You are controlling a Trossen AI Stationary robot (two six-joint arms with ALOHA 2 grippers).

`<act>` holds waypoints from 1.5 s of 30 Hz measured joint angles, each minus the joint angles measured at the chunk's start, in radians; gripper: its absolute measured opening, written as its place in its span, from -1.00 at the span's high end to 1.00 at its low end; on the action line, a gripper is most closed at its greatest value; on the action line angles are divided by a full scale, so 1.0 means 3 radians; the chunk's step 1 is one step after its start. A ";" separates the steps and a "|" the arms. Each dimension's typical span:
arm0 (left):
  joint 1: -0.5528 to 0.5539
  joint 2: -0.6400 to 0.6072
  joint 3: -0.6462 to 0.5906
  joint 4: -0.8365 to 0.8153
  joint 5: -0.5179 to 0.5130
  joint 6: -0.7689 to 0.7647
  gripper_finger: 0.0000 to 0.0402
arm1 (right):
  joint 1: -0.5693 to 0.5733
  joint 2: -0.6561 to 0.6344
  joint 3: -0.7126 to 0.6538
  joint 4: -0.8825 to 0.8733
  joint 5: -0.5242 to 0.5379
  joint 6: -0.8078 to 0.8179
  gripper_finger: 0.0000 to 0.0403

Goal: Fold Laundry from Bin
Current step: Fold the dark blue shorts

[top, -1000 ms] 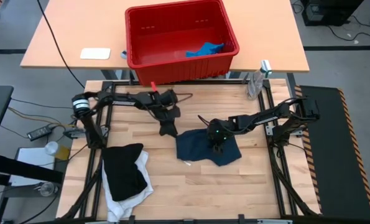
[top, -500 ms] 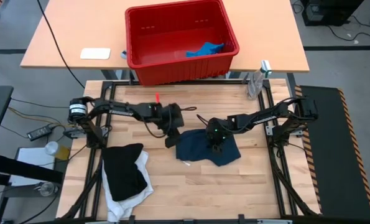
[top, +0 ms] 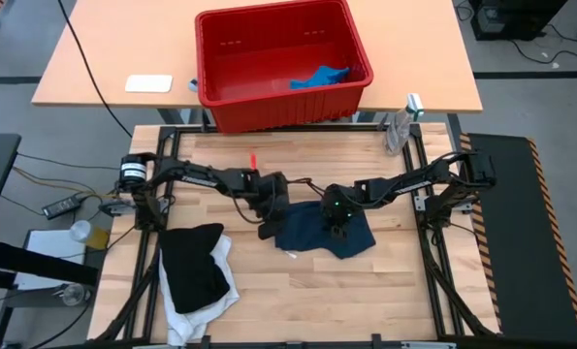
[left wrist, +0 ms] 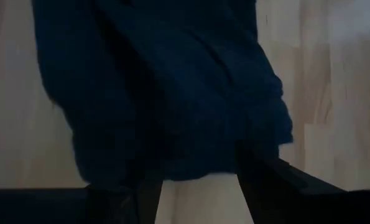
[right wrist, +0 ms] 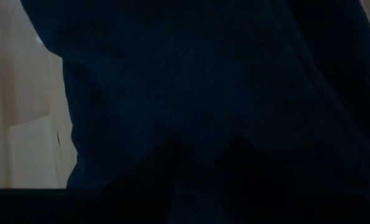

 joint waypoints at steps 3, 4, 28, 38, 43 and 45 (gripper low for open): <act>-0.0020 0.0011 0.0000 0.0048 -0.0039 0.0015 0.12 | 0.0000 0.0000 0.0000 0.0002 0.0001 0.0000 0.16; -0.0021 0.0011 0.0000 0.0086 -0.0043 0.0032 0.17 | 0.0000 -0.0001 0.0001 0.0001 0.0002 -0.0001 0.16; 0.0514 -0.0075 0.0526 -0.0527 0.0560 0.0032 0.98 | 0.0006 -0.0006 0.0008 -0.0074 0.0011 -0.0055 0.20; 0.0717 -0.0074 0.0382 -0.0830 0.0065 0.0290 0.99 | 0.0006 -0.0006 0.0006 -0.0076 -0.0016 -0.0055 0.20; 0.0654 -0.0073 0.0162 -0.0388 -0.0262 0.0448 0.95 | 0.0006 -0.0006 0.0006 -0.0078 -0.0032 -0.0067 0.20; 0.0633 -0.0072 0.0120 -0.0220 -0.0481 0.0535 0.90 | 0.0006 -0.0006 0.0005 -0.0079 -0.0047 -0.0067 0.20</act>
